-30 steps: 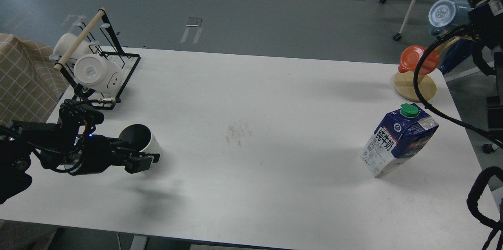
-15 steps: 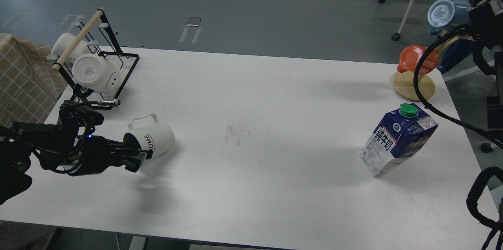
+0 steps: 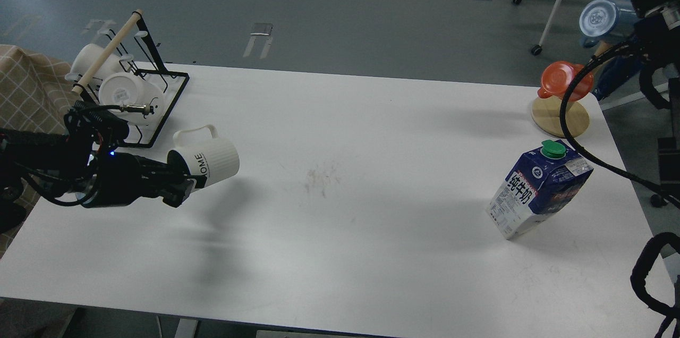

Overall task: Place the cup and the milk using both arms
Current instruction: 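Grasp the white mug with the left gripper and lift it, then carry the mug toward the table center and turn it upright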

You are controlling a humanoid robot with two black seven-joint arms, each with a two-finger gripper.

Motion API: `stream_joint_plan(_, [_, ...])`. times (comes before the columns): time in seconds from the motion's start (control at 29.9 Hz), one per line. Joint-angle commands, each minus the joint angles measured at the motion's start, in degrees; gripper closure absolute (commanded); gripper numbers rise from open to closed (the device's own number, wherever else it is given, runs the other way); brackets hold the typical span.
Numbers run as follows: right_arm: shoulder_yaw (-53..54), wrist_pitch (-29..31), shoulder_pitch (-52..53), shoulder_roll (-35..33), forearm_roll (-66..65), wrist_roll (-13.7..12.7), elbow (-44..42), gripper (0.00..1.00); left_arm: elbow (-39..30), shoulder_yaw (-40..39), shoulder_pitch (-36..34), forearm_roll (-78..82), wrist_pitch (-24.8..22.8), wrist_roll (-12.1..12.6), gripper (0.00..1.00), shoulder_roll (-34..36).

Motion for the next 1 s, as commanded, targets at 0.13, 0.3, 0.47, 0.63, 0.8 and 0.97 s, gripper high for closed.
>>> stream_joint_plan(0.13, [3.52, 0.0, -0.96, 0.09, 0.13, 0.0, -0.03, 0.0, -1.69, 0.03, -9.51, 4.27, -0.01, -2.93, 1.0, -6.47])
stream_joint_plan(0.3, [6.25, 0.08, -7.19, 0.26, 3.28, 0.0, 1.02, 0.0, -2.13, 0.99, -13.82, 4.54, -0.01, -2.93, 1.0, -13.85])
stream_joint_plan(0.47, [7.57, 0.35, -11.25, 0.18, 5.49, 0.0, 2.69, 0.0, -2.13, 10.21, -20.76, 4.71, -0.01, -2.93, 1.0, -17.47])
stream_joint_plan(0.63, [9.94, 0.61, -12.04, 0.18, 5.58, 0.0, 2.95, 0.0, -1.78, 22.68, -28.93, 4.63, -0.01, -2.85, 1.0, -22.56])
stream_joint_plan(0.8, [9.59, 0.7, -13.7, 0.44, 5.58, -0.17, 4.97, 0.0, -1.52, 27.01, -31.23, 4.71, -0.01, -2.85, 1.0, -26.08])
stream_joint_plan(0.97, [9.59, 0.7, -14.94, 1.84, 5.58, -0.09, 6.21, 0.0, -0.82, 29.82, -32.81, 4.89, -0.01, -2.76, 1.0, -26.7])
